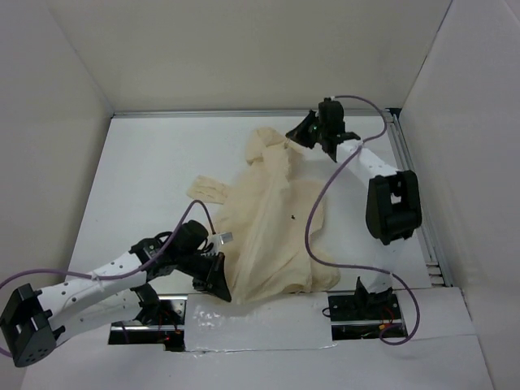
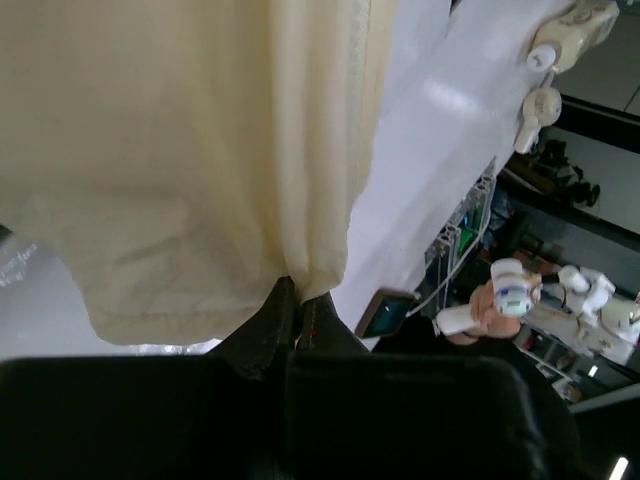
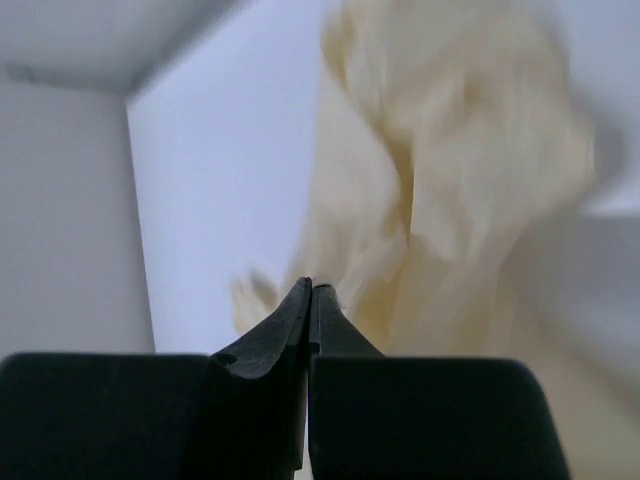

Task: Zip up the jacket

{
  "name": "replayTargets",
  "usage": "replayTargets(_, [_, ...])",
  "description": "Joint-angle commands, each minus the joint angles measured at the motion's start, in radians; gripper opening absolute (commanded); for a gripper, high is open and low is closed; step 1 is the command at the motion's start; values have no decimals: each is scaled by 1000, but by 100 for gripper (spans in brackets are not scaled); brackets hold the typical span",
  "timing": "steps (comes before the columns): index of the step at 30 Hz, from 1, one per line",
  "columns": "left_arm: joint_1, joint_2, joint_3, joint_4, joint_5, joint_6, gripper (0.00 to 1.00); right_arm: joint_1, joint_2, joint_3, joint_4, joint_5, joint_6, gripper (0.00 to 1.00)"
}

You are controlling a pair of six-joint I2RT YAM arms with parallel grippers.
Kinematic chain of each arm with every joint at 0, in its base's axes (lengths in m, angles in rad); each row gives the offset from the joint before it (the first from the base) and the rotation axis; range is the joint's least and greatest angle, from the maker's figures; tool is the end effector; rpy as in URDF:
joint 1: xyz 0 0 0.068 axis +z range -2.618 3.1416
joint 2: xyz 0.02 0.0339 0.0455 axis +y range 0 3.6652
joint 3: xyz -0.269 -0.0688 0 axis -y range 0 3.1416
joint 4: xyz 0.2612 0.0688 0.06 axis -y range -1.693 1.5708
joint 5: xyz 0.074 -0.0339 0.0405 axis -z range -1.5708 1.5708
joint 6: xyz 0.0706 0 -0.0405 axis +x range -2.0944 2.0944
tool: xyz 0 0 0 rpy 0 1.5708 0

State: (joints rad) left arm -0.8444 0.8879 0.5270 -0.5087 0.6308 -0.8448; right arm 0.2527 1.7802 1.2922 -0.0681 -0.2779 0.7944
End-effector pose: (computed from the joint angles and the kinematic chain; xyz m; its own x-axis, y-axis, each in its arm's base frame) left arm 0.1019 -0.1774 0.1860 -0.9774 0.1908 -0.0913 0.1890 0.5944 -0.7816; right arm 0.4360 0.1326 0.2323 -0.6906 0.5302 -0.4918 0.0381 0.7058 0.7074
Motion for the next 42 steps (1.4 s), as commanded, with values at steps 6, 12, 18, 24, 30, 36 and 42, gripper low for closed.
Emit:
replayTargets(6, [-74, -193, -59, -224, 136, -171, 0, -128, 444, 755, -234, 271, 43, 0])
replayTargets(12, [-74, -207, -47, -192, 23, -174, 0, -124, 331, 593, -99, 96, -81, 0])
replayTargets(18, [-49, -22, 195, -226, -271, -106, 99, -92, 187, 394, -153, -73, -268, 67])
replayTargets(24, [126, 112, 358, -136, -371, 13, 99, -122, -51, 144, -240, 41, -392, 86])
replayTargets(30, [373, 440, 617, -59, -447, 205, 99, -191, -64, 52, -360, 80, -489, 88])
replayTargets(36, [499, 816, 875, 77, -438, 433, 99, -190, 28, 70, -377, 49, -615, 93])
replayTargets(42, [538, 1071, 1030, 173, -371, 607, 99, -171, 155, 186, -455, -29, -712, 94])
